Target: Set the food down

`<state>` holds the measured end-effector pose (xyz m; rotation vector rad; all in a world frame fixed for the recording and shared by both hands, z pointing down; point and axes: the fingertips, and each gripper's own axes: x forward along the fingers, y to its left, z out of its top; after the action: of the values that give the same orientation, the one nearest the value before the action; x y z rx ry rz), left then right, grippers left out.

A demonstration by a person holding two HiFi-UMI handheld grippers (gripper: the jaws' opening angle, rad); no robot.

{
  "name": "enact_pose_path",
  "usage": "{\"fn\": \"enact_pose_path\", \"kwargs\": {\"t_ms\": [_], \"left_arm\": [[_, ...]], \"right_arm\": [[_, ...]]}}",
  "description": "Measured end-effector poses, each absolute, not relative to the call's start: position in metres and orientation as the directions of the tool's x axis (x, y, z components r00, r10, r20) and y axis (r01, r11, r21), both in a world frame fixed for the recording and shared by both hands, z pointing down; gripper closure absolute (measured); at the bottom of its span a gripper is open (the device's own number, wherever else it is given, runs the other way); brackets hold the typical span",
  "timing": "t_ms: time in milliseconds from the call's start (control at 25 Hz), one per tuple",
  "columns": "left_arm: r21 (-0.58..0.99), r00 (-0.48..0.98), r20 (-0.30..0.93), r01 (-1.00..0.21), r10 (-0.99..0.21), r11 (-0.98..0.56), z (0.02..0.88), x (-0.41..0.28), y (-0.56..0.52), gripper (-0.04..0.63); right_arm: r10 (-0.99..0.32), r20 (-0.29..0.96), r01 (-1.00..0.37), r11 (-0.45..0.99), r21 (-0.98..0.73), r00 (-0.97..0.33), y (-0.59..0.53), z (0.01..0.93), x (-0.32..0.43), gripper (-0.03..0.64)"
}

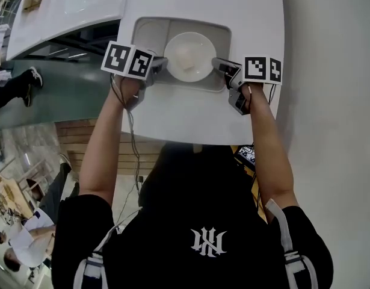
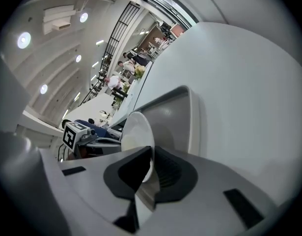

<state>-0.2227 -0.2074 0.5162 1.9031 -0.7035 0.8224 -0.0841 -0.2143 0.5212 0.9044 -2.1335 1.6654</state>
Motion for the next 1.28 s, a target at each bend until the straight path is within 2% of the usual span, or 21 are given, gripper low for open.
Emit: {"fn": "enact_pose_path", "kwargs": {"t_ms": [360,640,760,840,920,1040,1080,1160,1280], "left_arm": [[0.336,0.458,0.880,-0.790,-0.129,-0.512,0.545,-0.233,-0.219,0.565],[0.176,0.323,0.935,-0.782,-0.146,-0.598,0.548,-0.237,-0.219,0.563],[0.113,0.302,0.934,-0.756,-0.191,-0.644,0.547,-0.237,-0.218,0.560],[0.064,0.305,0.918,-0.747,-0.255,-0.662,0.542,-0.243,-0.216,0.560],[0.039,0.373,0.844,-0.760,-0.385,-0.649,0.525,-0.255,-0.212,0.561],[0.208,0.590,0.523,-0.788,-0.615,-0.579,0.476,-0.263,-0.186,0.563],[0.310,0.651,0.408,-0.758,-0.640,-0.574,0.462,-0.262,-0.168,0.579],[0.480,0.756,0.231,-0.636,-0.612,-0.604,0.448,-0.248,-0.127,0.589],[0.570,0.833,0.125,-0.505,-0.539,-0.648,0.455,-0.212,-0.073,0.591]], "right_arm": [[-0.285,0.722,-0.775,0.290,-0.562,-0.630,-0.225,0.543,-0.097,0.594],[-0.323,0.837,-0.833,0.494,-0.250,-0.442,-0.230,0.550,-0.106,0.563],[-0.340,0.832,-0.820,0.531,-0.215,-0.439,-0.225,0.549,-0.108,0.562],[-0.408,0.765,-0.801,0.554,-0.227,-0.499,-0.227,0.535,-0.104,0.555],[-0.513,0.611,-0.765,0.588,-0.263,-0.604,-0.223,0.500,-0.101,0.575],[-0.542,0.352,-0.647,0.644,-0.408,-0.763,-0.180,0.446,-0.091,0.604],[-0.523,0.289,-0.596,0.657,-0.462,-0.801,-0.160,0.433,-0.086,0.607],[-0.486,0.192,-0.506,0.679,-0.532,-0.853,-0.124,0.414,-0.078,0.612],[-0.428,0.098,-0.405,0.725,-0.557,-0.899,-0.076,0.403,-0.078,0.612]]}}
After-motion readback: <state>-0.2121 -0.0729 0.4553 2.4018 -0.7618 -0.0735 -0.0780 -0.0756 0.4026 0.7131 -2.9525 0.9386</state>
